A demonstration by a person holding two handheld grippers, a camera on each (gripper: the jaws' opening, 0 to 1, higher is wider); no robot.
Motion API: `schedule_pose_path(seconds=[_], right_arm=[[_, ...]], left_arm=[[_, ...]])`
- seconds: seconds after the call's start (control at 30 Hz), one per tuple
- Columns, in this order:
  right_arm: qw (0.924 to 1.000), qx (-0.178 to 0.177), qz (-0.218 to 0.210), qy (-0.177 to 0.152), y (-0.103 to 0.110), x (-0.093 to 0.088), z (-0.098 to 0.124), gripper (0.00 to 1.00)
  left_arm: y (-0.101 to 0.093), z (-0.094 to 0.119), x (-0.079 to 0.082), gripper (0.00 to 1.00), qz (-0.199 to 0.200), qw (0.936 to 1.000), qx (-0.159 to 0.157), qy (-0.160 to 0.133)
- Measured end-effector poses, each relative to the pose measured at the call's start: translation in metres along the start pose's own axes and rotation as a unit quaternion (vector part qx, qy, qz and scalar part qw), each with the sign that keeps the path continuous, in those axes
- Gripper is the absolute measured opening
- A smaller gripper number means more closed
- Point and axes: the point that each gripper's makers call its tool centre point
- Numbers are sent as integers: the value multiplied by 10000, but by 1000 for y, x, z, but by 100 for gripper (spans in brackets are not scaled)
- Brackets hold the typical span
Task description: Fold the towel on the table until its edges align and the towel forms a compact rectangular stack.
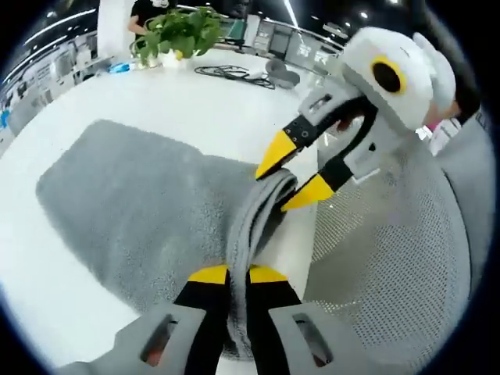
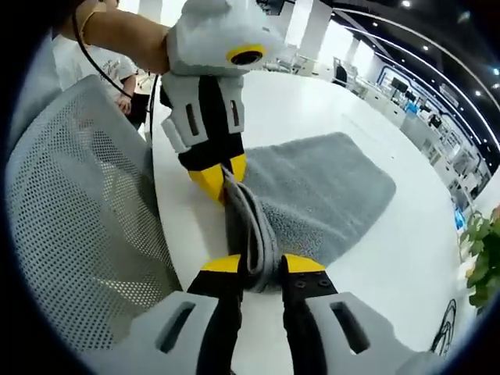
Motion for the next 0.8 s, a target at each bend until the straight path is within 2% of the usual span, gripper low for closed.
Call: schedule_pose_path(seconds=[0.13, 0.2, 0.3, 0.37, 0.43, 0.6, 0.63, 0.77, 0.8], right_arm=[[9998, -94, 135, -91, 2, 6, 2, 25], [9996, 1, 277, -45, 7, 6, -1, 29], [9988, 4, 493, 24, 11, 5, -4, 30], [9970, -104, 748, 153, 13, 4, -3, 33], [9959, -209, 868, 150, 11, 7, -6, 33], [9940, -303, 1028, 197, 2, 10, -16, 28], [9940, -321, 1029, 199, 0, 11, -16, 27], [9958, -410, 815, -9, -8, 20, -11, 12], [9967, -388, 715, -67, -8, 22, -10, 11]], left_arm=[[3, 4, 4, 7, 287, 9995, -34, -84], [-3, 8, 7, 7, 403, 9991, -60, -134], [-1, 7, 5, 7, 418, 9990, -98, -90], [1, 7, 5, 7, 425, 9989, -142, -105], [-3, 9, 7, 7, 416, 9989, -162, -125], [-7, 11, 9, 7, 429, 9988, -177, -153], [-2, 10, 7, 7, 390, 9990, -176, -157], [-7, 12, 9, 8, 236, 9994, -173, -170], [-9, 12, 9, 8, 217, 9995, -143, -161]])
Point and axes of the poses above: the point that each gripper's makers call its tool centre point, and the gripper's own axes: z roughly backward along the fingers, y roughly to its left, x roughly out of its top, and after that the axes turned 1 degree about -y, right-handed
